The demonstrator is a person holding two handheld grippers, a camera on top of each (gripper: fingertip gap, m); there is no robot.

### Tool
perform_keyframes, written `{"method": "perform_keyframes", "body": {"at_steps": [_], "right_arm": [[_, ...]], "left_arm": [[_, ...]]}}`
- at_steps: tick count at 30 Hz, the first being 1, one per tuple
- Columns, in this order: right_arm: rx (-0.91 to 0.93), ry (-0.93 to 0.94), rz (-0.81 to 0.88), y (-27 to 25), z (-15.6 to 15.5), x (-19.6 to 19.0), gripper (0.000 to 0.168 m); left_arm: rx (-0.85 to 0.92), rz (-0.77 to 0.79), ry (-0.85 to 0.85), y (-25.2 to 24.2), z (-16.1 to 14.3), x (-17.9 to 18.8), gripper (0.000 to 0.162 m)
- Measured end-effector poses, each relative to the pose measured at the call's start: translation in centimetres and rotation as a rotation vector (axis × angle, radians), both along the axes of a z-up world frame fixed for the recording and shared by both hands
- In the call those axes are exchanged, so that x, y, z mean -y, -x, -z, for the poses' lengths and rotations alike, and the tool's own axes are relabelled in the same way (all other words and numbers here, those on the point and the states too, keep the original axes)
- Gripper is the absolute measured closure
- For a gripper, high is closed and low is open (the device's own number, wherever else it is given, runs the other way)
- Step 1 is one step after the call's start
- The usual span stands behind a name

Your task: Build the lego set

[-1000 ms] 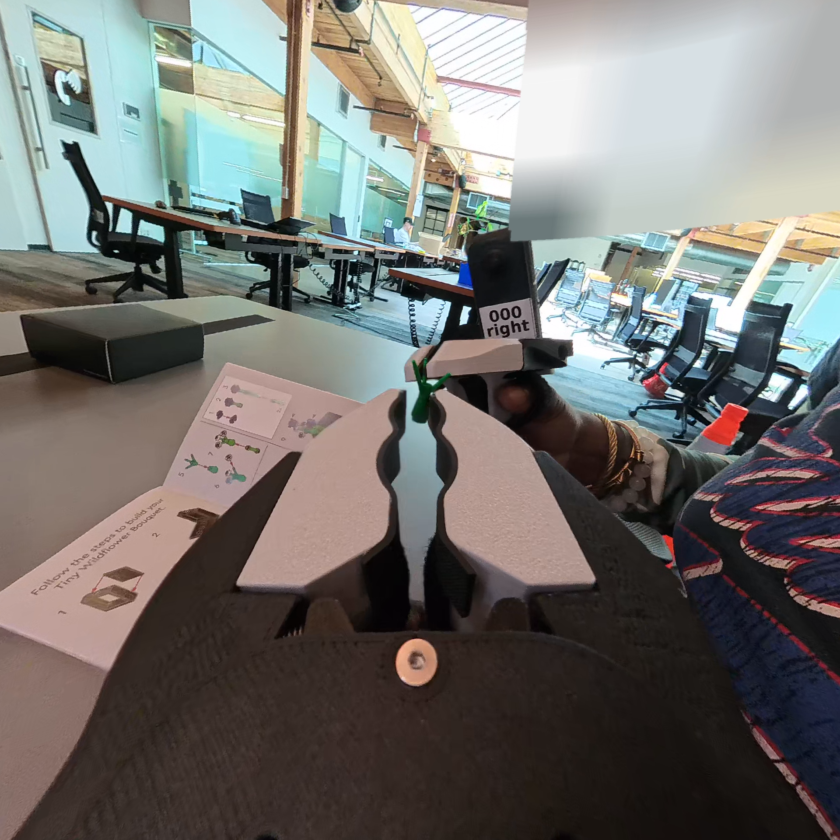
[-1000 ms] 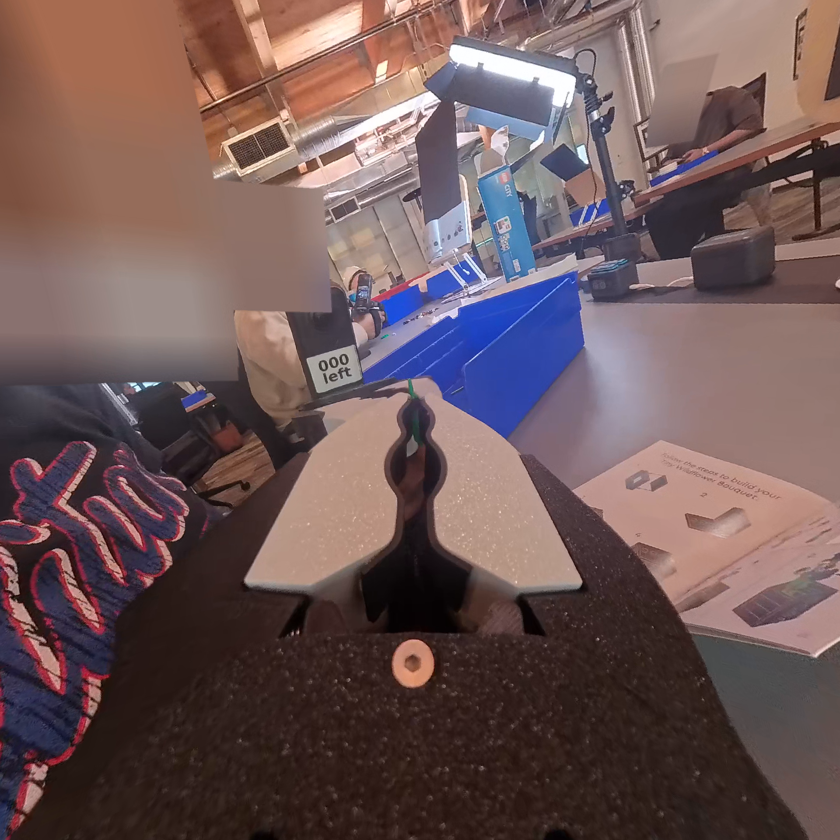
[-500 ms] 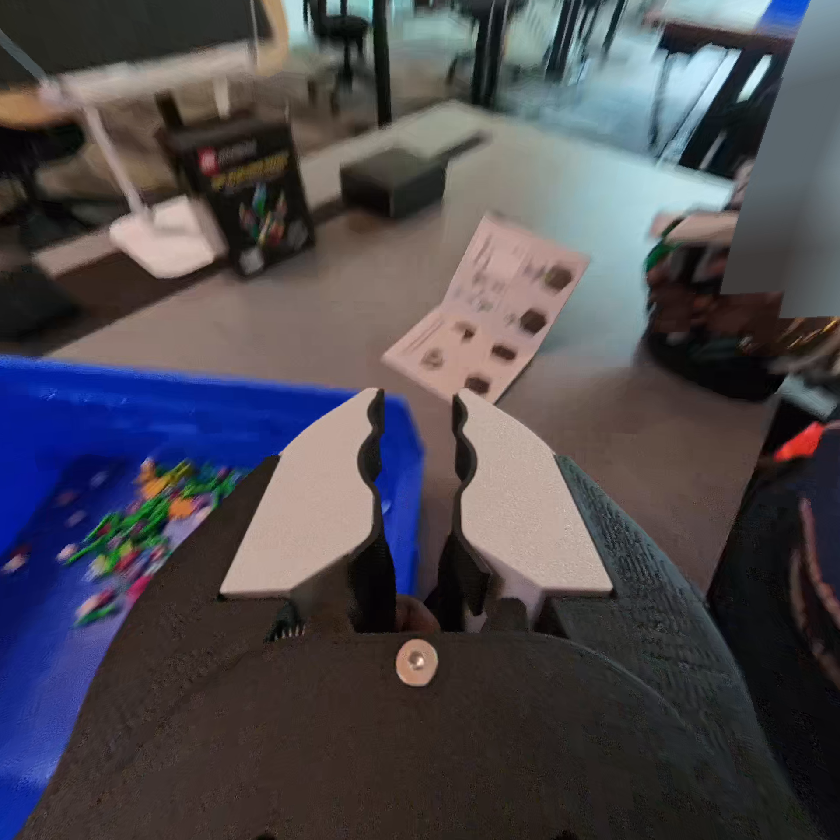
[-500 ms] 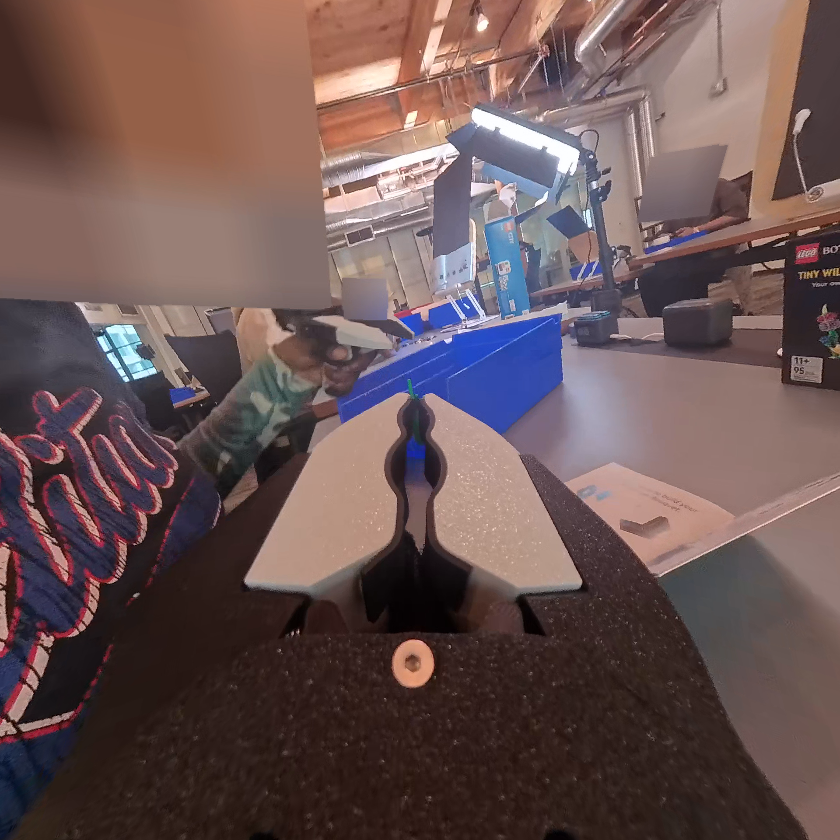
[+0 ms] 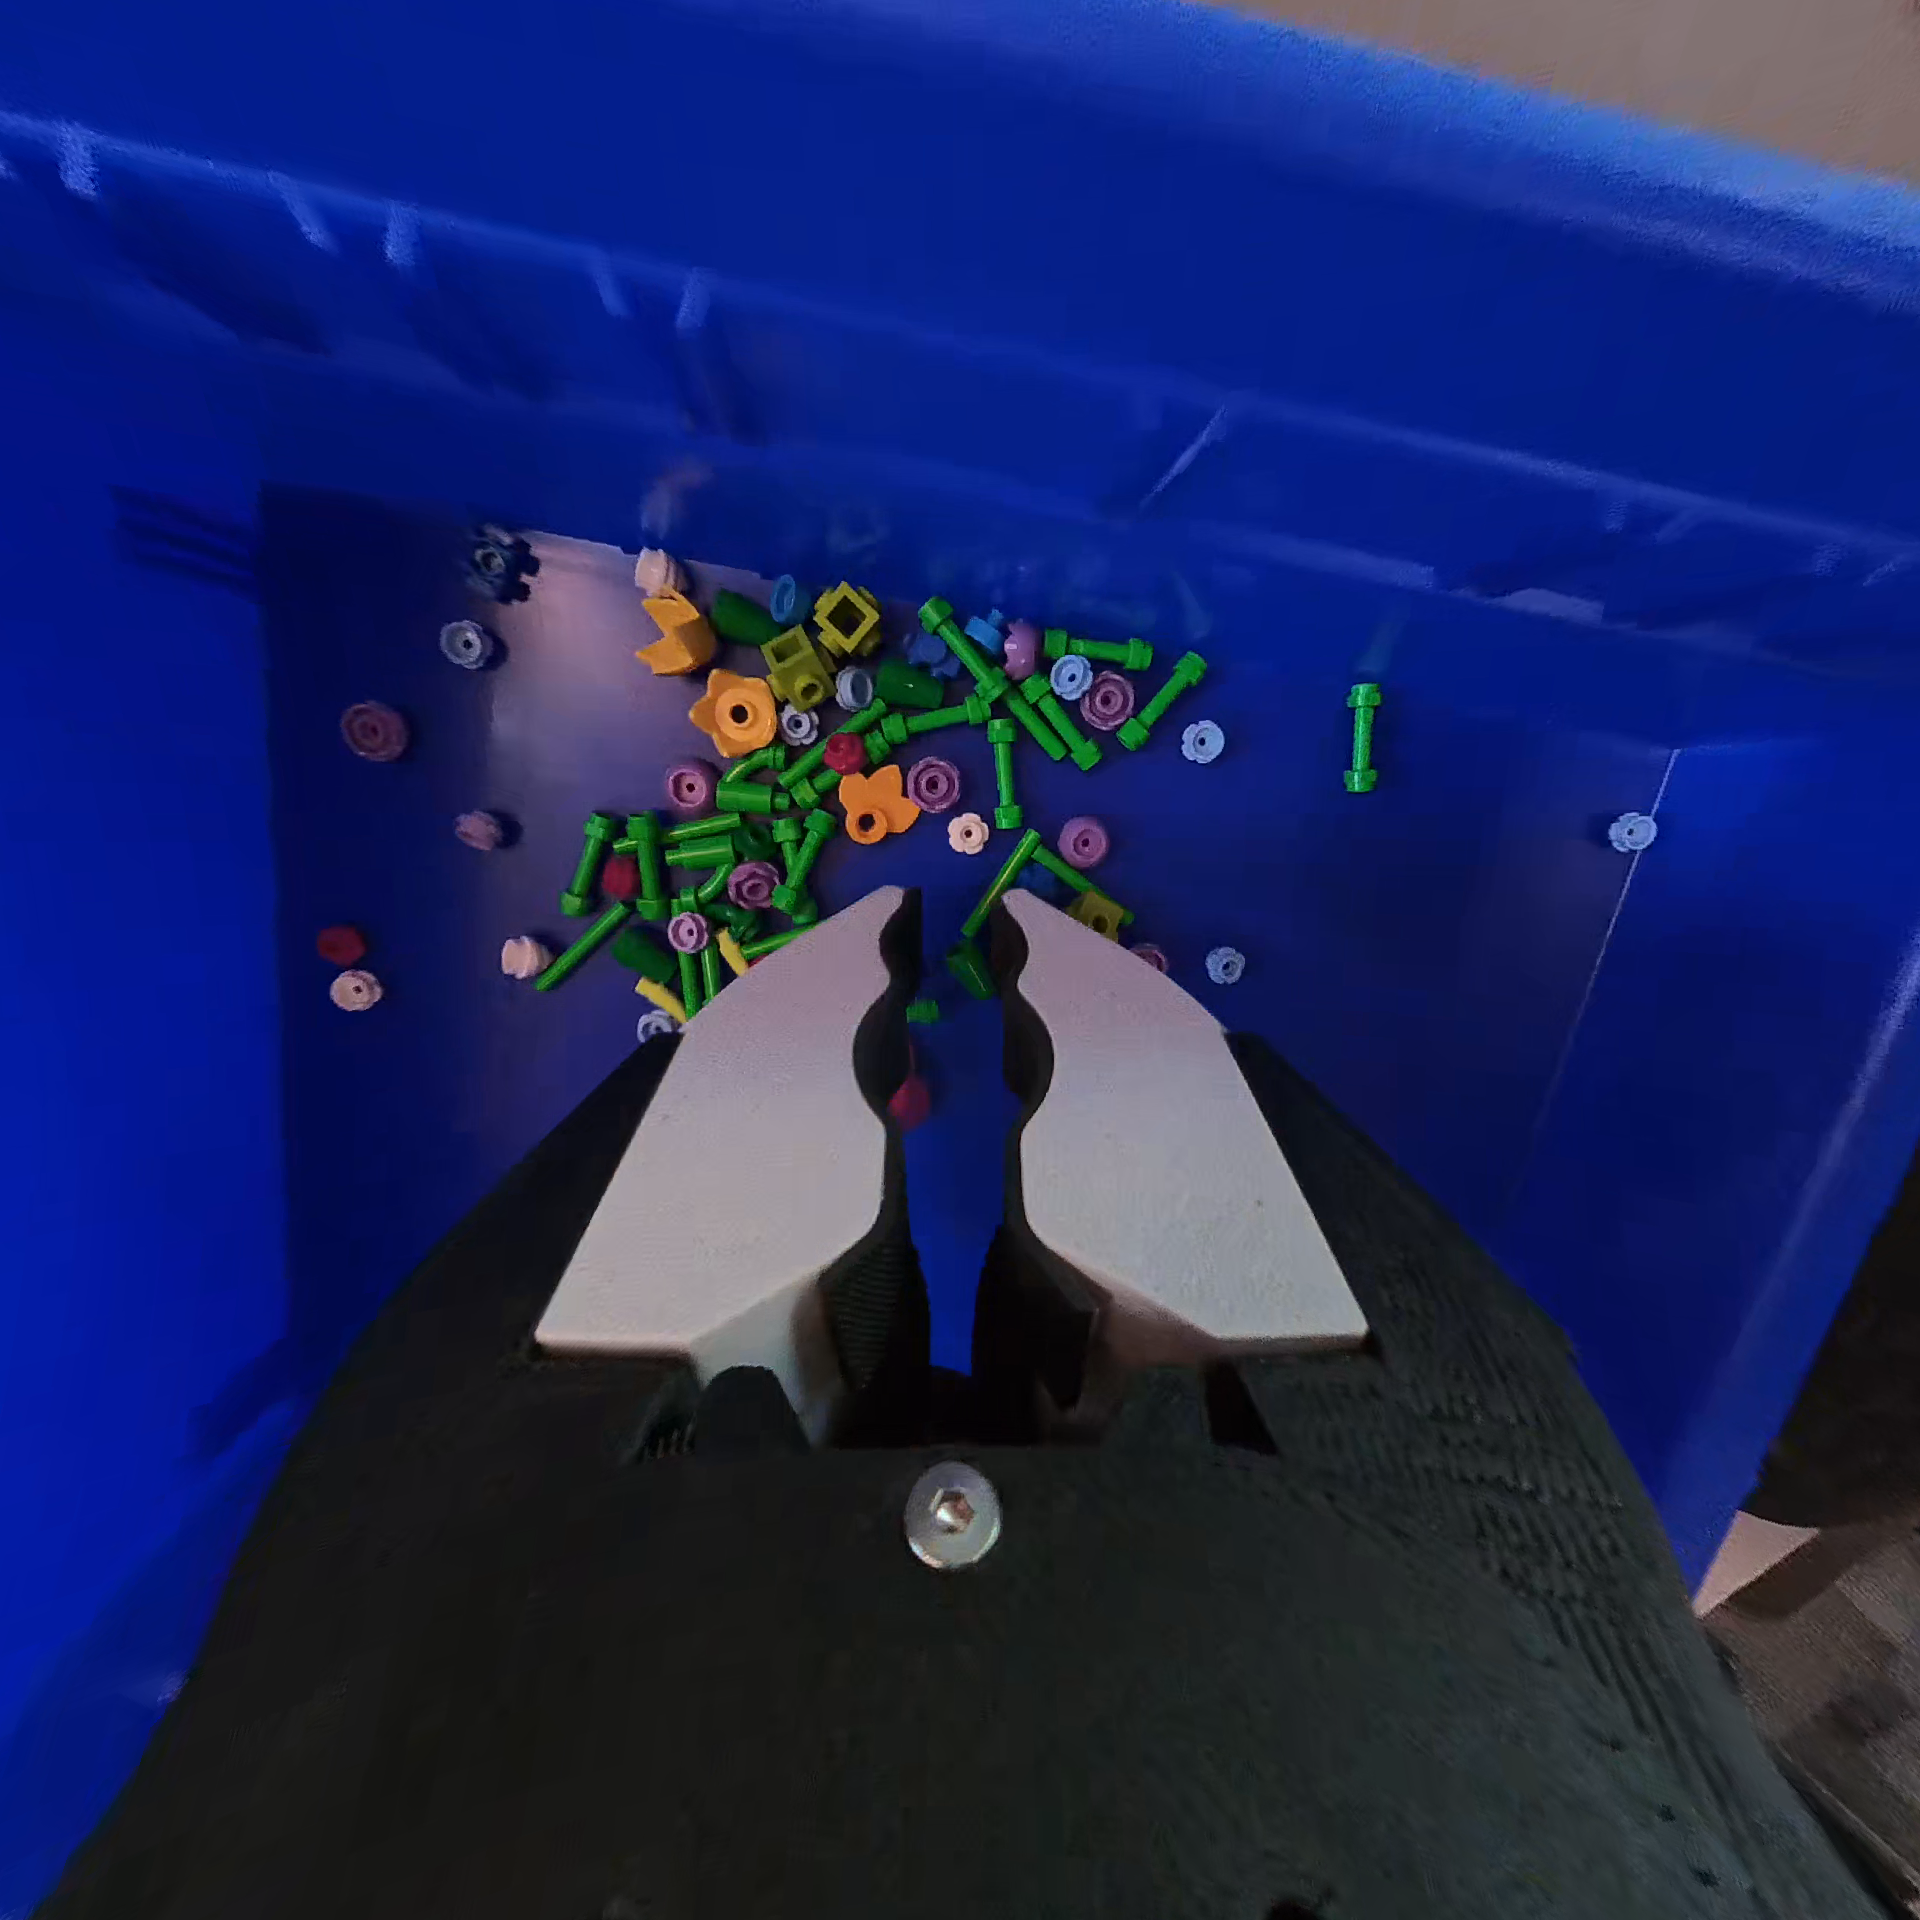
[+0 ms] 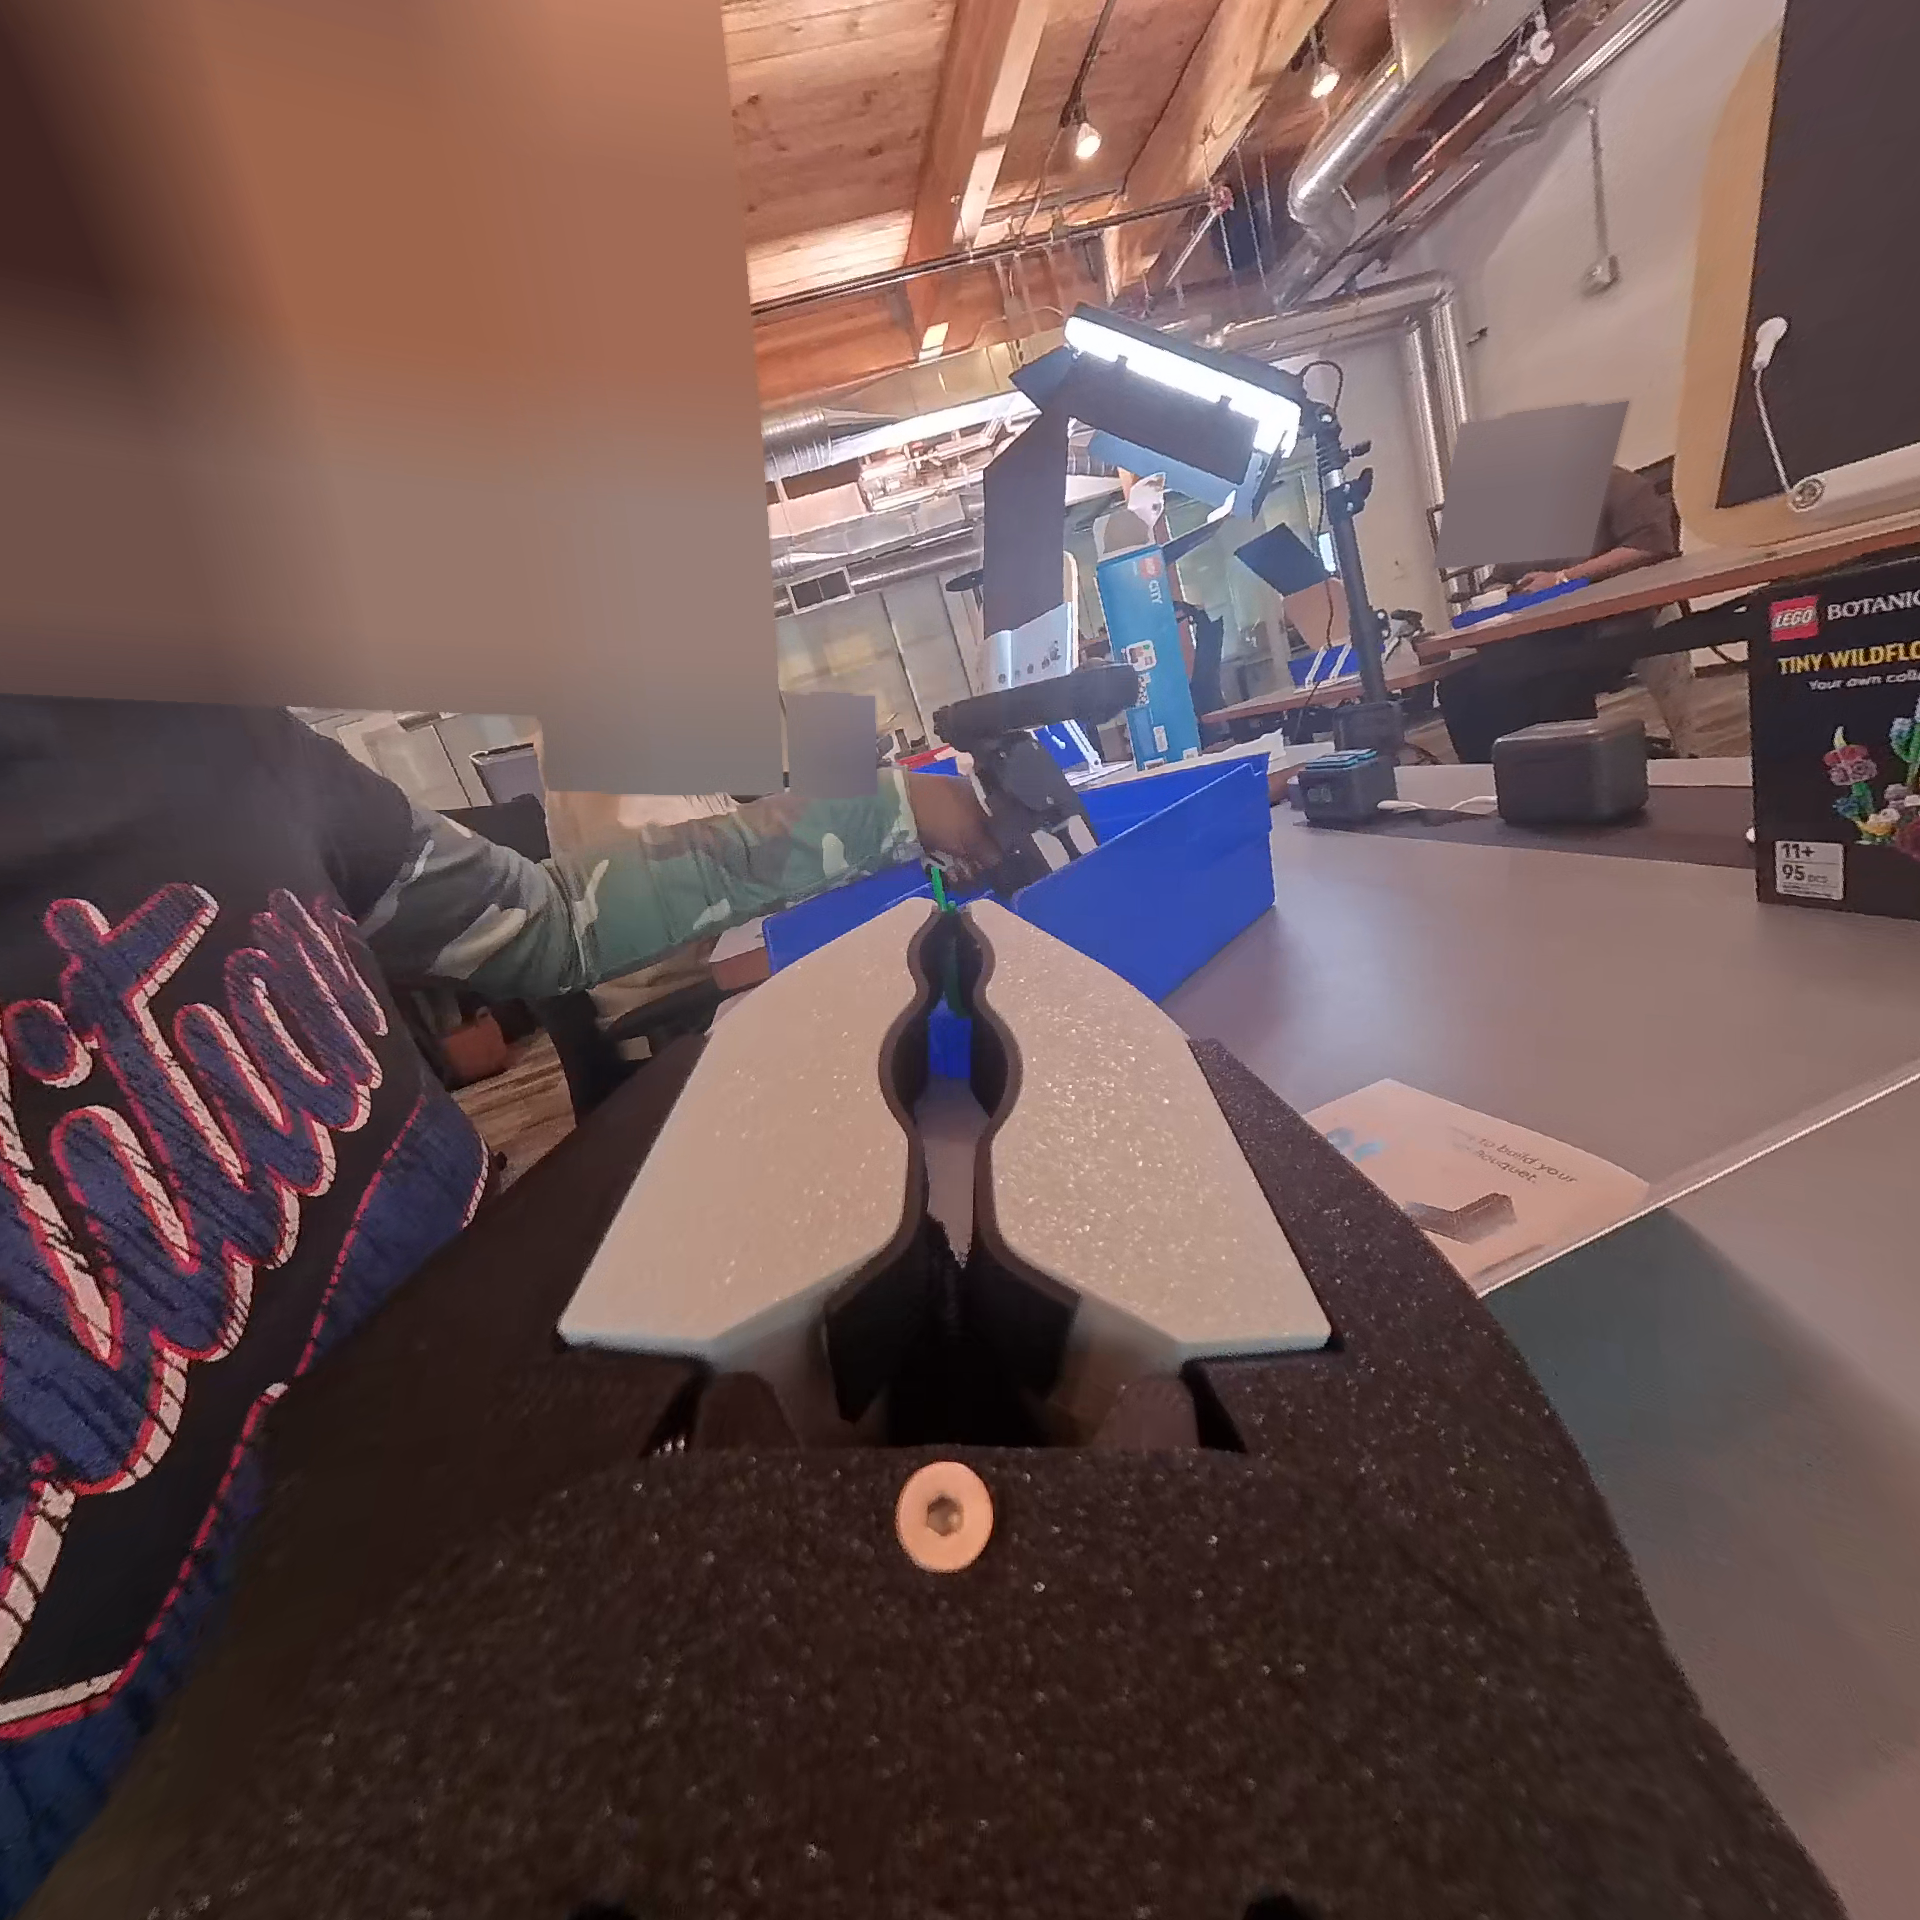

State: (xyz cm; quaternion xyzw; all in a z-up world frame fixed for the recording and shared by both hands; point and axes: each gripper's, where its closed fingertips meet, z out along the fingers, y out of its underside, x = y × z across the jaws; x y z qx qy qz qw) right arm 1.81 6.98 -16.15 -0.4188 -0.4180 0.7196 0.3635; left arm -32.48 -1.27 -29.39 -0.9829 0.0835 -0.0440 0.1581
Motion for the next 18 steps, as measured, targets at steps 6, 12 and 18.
{"method": "perform_keyframes", "body": {"at_steps": [6, 12, 18], "right_arm": [[0.001, 0.0, -0.003, 0.1, 0.1, 0.0, 0.167], [0.0, 0.004, -0.003, 0.1, 0.1, -0.1, 0.166], [0.002, 0.0, -0.004, 0.1, 0.1, -0.1, 0.166]], "left_arm": [[0.017, -0.008, 0.004, -0.2, 0.9, -0.6, 0.148], [0.019, -0.009, -0.003, -0.4, 1.0, -1.0, 0.148], [-0.012, -0.011, 0.007, -0.1, 1.2, -1.2, 0.149]]}}
